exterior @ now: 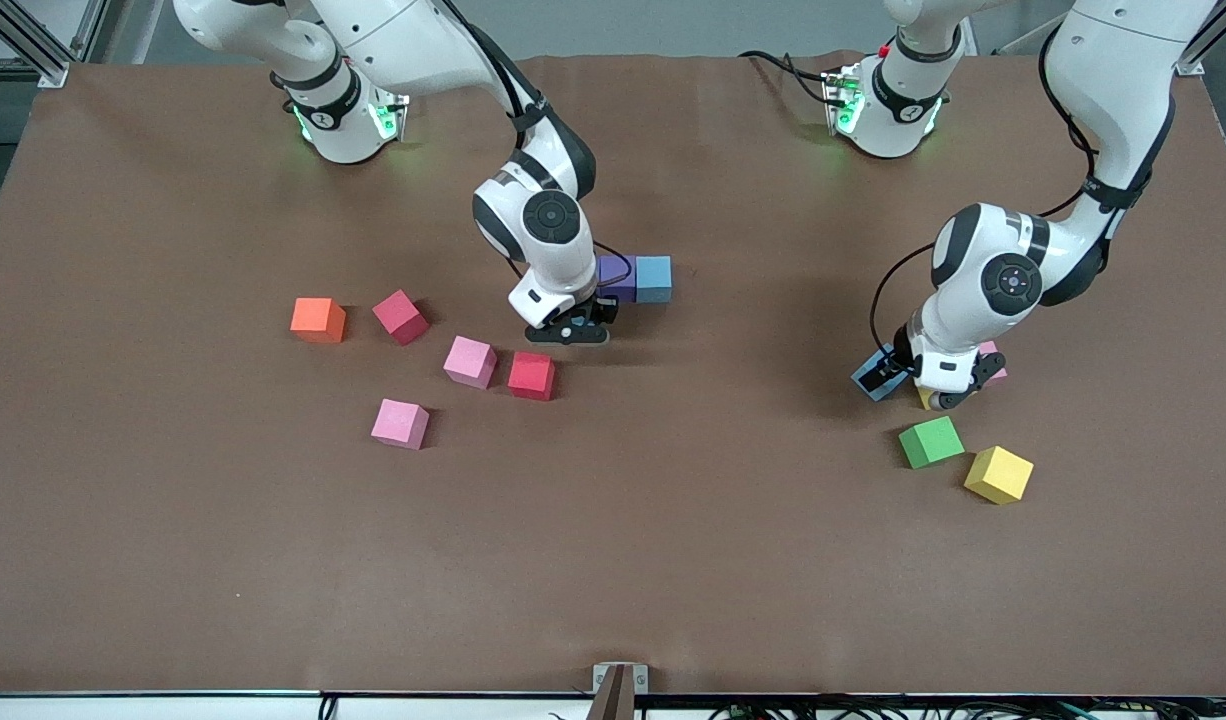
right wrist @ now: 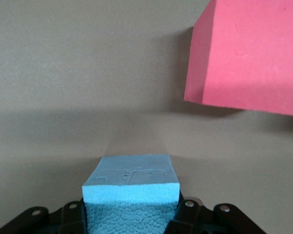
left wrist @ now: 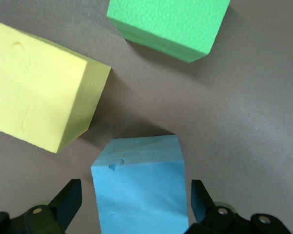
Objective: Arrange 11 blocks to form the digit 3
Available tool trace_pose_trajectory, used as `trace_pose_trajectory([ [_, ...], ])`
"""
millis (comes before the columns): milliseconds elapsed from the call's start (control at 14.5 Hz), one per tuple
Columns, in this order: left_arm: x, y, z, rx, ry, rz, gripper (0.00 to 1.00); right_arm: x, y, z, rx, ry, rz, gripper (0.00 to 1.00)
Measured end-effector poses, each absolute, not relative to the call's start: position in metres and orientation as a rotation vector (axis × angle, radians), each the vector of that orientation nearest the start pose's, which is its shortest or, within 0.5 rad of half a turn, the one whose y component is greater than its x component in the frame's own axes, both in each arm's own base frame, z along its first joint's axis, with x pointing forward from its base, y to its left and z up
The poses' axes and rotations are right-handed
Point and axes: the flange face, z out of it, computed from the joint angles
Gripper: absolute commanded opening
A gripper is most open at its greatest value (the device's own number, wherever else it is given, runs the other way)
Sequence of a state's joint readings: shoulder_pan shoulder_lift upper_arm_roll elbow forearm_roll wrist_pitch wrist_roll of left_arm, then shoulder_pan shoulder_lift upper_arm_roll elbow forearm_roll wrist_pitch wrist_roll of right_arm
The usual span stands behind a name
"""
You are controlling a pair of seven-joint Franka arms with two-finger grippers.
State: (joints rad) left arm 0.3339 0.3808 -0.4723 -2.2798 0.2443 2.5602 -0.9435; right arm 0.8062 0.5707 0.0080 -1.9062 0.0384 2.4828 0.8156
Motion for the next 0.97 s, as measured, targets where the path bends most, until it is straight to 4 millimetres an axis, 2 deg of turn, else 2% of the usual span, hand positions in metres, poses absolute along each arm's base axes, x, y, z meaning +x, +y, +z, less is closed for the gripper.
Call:
trace_pose_trajectory([
  [138,0.521,-0.084,0.196,-3.004,-0.96,0.104,0.49,0.43,0.458,0.197,-3.12,0.046,0.028,0.01],
  [622,0.532,-0.084,0.204,-3.013,-0.974,0.069,0.47,0.427,0.458,0.197,-3.121,0.057,0.031,0.01],
  [967,0.555,-0.083,0.229,-2.975,-0.968,0.1,0.45,0.425,0.459,0.197,-3.118,0.084,0.027,0.01],
])
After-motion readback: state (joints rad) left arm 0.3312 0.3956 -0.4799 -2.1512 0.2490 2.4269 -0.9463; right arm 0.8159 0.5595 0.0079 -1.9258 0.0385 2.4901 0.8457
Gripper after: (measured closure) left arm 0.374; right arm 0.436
